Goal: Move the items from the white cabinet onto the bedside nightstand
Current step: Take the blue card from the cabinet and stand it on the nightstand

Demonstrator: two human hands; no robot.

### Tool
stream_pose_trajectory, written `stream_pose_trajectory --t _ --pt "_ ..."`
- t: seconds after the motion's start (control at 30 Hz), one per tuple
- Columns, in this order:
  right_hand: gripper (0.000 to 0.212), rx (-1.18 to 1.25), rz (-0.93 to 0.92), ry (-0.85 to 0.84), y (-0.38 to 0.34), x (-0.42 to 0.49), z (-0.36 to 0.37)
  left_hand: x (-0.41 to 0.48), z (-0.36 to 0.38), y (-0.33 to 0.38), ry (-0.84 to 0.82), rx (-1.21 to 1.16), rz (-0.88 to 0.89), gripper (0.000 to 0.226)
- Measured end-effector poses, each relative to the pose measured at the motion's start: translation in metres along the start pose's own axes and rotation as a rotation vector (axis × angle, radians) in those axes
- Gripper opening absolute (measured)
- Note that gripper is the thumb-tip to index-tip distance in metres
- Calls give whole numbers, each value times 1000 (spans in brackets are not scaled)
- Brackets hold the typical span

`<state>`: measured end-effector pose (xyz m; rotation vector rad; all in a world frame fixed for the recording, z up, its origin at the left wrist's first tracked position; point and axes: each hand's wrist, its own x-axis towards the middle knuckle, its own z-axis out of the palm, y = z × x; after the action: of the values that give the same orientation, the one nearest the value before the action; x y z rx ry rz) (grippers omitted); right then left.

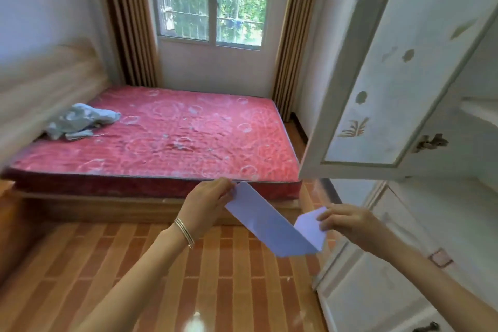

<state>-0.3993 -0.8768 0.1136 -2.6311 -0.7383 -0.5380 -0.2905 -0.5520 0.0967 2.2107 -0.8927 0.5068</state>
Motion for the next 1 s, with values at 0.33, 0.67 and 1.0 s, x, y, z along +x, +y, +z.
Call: stream_pose_trajectory --t 0.33,0.67,1.0 --pt "25 190 -188 -91 -194 220 170 -129 -169 -143 143 498 -17 22" --pt "11 246 -230 -363 -392 383 331 -248 -344 -269 93 514 -300 15" --pt "6 242 -362 -430 -451 482 409 -307 -404 -346 201 562 -579 17"
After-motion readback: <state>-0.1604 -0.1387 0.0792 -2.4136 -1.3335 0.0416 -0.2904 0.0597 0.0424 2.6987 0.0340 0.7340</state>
